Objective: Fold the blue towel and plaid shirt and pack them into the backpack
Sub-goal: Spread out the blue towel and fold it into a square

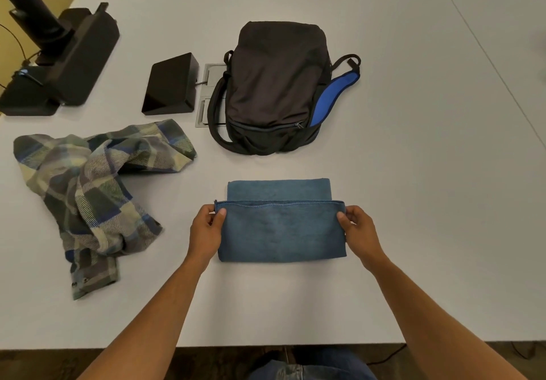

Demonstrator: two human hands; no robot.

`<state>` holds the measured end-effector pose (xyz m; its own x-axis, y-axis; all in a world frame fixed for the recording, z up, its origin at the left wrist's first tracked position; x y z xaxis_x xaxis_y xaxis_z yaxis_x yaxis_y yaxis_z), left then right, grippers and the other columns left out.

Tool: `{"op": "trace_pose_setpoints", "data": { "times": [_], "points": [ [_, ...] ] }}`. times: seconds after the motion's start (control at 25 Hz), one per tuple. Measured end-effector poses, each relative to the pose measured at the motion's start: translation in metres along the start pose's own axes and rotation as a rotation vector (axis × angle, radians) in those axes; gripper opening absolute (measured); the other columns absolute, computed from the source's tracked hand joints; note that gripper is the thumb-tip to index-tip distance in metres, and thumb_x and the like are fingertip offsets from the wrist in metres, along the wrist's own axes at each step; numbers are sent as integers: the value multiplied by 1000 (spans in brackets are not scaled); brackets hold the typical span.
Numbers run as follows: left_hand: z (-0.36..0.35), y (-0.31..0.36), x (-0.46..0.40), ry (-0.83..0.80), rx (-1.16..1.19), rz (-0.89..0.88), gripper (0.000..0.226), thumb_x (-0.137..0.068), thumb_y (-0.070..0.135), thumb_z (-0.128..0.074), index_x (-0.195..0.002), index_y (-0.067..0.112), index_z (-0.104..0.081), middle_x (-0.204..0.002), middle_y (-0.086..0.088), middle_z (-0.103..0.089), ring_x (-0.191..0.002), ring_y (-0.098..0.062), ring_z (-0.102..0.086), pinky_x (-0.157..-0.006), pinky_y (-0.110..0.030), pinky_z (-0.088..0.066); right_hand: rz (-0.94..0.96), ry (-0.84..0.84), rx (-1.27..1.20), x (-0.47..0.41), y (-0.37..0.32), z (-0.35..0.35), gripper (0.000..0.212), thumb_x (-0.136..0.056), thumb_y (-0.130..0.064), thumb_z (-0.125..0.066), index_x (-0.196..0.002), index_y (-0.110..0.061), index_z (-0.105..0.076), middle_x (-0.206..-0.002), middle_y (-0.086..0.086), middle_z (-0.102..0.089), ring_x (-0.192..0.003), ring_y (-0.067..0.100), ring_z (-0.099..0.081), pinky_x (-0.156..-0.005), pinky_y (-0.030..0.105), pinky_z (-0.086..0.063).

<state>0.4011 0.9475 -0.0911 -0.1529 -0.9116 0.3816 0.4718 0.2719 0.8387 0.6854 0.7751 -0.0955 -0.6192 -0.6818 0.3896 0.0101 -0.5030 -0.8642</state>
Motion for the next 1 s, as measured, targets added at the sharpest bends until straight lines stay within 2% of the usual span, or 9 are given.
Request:
{"op": "trace_pose_setpoints", "data": {
  "times": [0.2,0.36,0.6,0.8,1.0],
  "points": [
    [-20,9,-31,59,-68,-5,25,-102,38,-45,-115,19,-51,-107,-1,-62,-96,-21,-59,-79,-35,-48,22,38,153,-35,-14,-18,17,-105,-29,-41,-108,-14,-49,-99,-3,-57,-86,12,-56,-67,22,-43],
    [-35,13,-57,80,-152,-23,18,-103,37,-41,-111,22,-49,-97,1,-61,-90,-19,-59,-72,-32,-42,-35,42,236,-61,-13,-30,14,-106,-30,-34,-109,-19,-42,-101,0,-57,-88,19,-56,-74,31,-41],
    [-51,7,-92,68,-297,-33,27,-104,41,-37,-118,20,-47,-97,-2,-63,-87,-21,-60,-73,-36,-48,-92,48,315,-93,-6,-38,16,-106,-32,-31,-111,-20,-40,-98,0,-57,-81,13,-56,-67,28,-41],
    [-59,-3,-106,67,-439,39,29,-104,40,-32,-117,16,-42,-95,-5,-60,-83,-24,-58,-69,-37,-44,-111,34,404,-105,2,-45,24,-106,-35,-32,-118,-18,-44,-97,-3,-57,-81,15,-55,-72,31,-42],
    [-61,-7,-102,96,-522,35,26,-105,37,-32,-116,15,-41,-97,-5,-60,-81,-22,-55,-70,-37,-42,-130,60,457,-107,5,-49,29,-105,-40,-33,-123,-21,-45,-102,-3,-60,-87,19,-57,-76,33,-42]
  ]
}}
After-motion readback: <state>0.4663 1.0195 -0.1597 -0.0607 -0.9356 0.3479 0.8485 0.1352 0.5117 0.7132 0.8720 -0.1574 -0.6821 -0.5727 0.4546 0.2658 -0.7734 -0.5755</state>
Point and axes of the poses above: each hand's wrist, its own x-axis away from the middle knuckle, its own z-axis out of the back of the hand, y = z × x, the point moved 1 cm from there along -x, towards the middle knuckle
